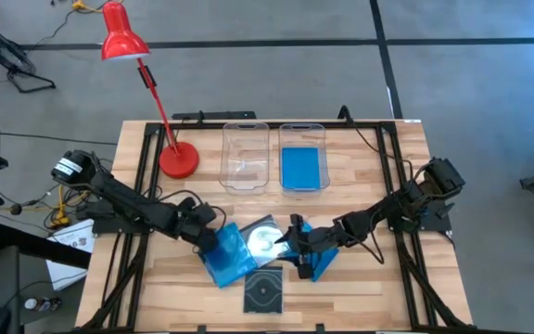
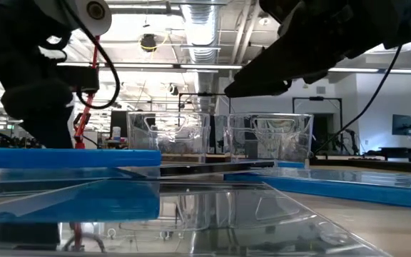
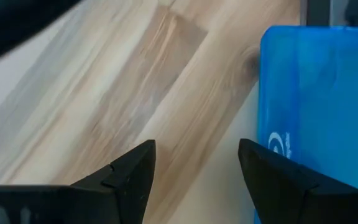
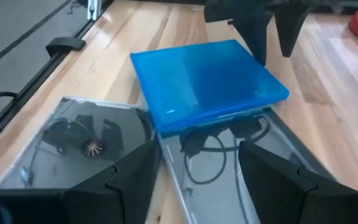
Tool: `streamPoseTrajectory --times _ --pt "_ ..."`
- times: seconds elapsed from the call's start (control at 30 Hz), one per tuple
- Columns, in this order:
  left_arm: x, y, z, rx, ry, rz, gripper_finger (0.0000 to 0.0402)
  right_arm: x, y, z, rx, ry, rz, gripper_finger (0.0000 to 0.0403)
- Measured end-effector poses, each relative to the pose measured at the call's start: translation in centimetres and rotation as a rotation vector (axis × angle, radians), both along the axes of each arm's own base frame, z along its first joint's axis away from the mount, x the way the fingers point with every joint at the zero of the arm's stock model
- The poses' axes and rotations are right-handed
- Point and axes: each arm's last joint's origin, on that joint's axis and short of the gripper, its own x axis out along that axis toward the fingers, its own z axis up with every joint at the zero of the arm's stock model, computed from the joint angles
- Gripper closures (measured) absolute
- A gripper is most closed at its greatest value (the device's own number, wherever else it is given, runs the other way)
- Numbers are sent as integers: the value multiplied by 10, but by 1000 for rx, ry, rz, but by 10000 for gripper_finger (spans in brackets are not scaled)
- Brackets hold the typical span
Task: Pick & place jewel cases by type
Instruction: Put the left blue cd case into the right transparent bin
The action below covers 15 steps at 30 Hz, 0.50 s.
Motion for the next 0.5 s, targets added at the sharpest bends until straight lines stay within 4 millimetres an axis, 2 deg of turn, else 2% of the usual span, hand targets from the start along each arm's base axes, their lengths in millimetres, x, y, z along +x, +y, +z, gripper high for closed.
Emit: streamPoseTrajectory --times 0.5 --pt "11 -4 5 48 -91 -142 175 10 -21 0 304 58 -80 182"
